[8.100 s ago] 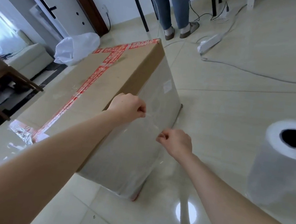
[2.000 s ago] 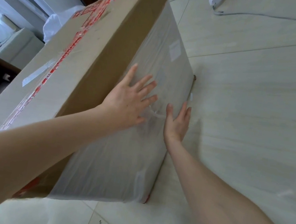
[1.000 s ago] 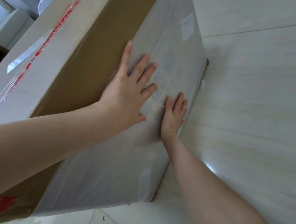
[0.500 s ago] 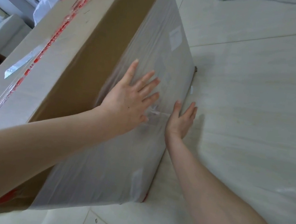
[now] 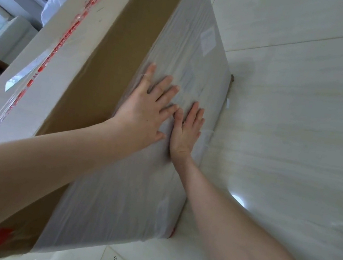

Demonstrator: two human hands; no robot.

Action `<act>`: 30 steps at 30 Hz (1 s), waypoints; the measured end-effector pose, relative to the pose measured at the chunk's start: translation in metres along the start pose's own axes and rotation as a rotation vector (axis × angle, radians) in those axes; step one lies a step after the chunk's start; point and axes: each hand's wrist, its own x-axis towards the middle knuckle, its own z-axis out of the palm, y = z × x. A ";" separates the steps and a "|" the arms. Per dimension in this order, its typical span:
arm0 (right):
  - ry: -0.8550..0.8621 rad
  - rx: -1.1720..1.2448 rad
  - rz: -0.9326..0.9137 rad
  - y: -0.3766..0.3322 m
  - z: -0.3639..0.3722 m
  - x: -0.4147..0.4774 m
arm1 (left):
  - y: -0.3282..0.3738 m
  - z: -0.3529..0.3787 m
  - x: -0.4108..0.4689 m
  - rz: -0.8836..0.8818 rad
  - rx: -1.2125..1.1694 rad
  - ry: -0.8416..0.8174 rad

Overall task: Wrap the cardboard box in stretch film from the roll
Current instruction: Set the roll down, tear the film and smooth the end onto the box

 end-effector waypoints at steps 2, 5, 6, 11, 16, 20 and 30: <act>0.020 -0.003 -0.002 0.000 0.001 0.000 | 0.000 0.001 0.000 -0.002 -0.002 0.002; 0.024 0.010 -0.002 0.001 0.002 0.000 | 0.000 0.000 0.001 -0.005 -0.003 -0.001; 0.021 0.014 0.000 0.001 0.001 0.000 | 0.000 0.000 0.001 -0.008 -0.005 -0.001; 0.021 0.073 0.003 0.001 -0.011 0.009 | 0.000 -0.008 0.002 -0.020 -0.035 -0.010; 0.031 0.093 0.055 0.001 -0.024 0.024 | -0.008 -0.009 0.005 -0.037 -0.055 0.015; 0.270 -0.073 0.135 0.011 -0.045 0.031 | -0.008 -0.011 0.006 -0.063 -0.059 0.010; 0.074 -0.052 0.099 0.046 -0.028 -0.011 | -0.001 -0.013 0.001 -0.007 -0.054 0.054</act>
